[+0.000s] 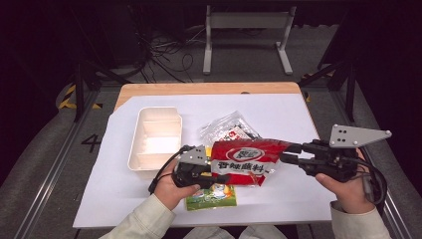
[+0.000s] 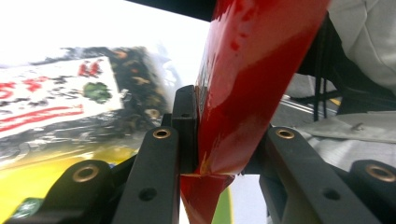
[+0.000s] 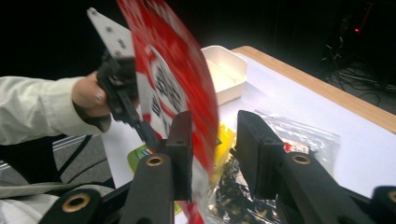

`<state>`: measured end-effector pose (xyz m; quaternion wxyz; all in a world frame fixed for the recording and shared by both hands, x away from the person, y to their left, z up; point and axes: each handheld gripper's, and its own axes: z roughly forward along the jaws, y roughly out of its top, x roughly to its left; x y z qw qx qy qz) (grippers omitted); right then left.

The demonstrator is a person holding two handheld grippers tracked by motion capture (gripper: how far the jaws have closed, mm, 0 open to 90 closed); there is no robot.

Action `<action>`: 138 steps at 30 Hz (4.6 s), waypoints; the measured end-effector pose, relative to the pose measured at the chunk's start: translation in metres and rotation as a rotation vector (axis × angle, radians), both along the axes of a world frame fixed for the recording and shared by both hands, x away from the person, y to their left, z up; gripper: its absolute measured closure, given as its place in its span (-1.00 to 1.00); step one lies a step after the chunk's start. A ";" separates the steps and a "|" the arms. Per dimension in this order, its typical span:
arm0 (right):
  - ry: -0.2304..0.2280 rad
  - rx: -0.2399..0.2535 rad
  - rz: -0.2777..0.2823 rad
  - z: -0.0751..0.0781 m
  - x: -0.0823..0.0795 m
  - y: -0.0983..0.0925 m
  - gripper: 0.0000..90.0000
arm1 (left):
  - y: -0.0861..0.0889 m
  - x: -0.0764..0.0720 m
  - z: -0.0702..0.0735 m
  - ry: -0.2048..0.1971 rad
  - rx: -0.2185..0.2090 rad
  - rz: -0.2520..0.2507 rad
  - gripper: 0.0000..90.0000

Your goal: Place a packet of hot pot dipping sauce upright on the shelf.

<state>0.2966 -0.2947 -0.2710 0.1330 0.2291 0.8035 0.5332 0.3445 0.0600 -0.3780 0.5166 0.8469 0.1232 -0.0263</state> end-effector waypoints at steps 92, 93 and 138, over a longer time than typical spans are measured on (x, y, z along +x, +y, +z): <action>0.122 0.015 -0.194 -0.030 0.021 -0.044 0.36 | 0.179 0.110 0.034 -0.150 0.057 0.515 0.66; 0.123 0.014 -0.191 -0.031 0.021 -0.043 0.36 | 0.179 0.112 0.033 -0.151 0.062 0.515 0.66; 0.134 0.021 -0.187 -0.035 0.013 -0.044 0.31 | 0.165 0.161 -0.006 -0.122 0.165 0.535 0.66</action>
